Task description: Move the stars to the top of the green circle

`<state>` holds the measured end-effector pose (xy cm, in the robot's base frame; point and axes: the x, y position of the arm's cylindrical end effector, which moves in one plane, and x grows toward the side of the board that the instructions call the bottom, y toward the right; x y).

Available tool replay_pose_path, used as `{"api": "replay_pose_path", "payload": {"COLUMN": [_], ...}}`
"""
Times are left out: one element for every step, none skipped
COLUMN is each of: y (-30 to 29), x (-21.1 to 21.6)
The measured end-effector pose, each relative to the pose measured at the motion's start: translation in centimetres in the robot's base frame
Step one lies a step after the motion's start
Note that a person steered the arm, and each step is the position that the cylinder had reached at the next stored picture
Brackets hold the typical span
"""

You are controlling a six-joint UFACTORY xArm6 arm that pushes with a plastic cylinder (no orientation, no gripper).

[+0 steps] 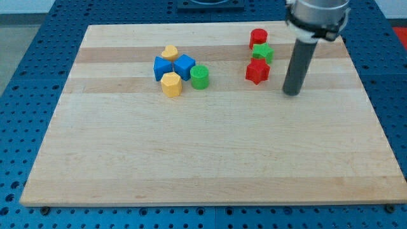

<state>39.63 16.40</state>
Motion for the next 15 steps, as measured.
{"api": "replay_pose_path", "payload": {"y": [-1.8,-5.2,-8.3,-10.3,-8.7,-8.3,-10.6,-13.0,-14.2,-11.8,-5.6,-0.4,-2.2,-5.9,-8.9], "x": [-1.6,-3.9,-5.4,-4.4,-2.5,-0.1,0.1,-2.7,-4.1,-4.1,-4.1,-6.4,-9.7,-9.8,-9.7]}}
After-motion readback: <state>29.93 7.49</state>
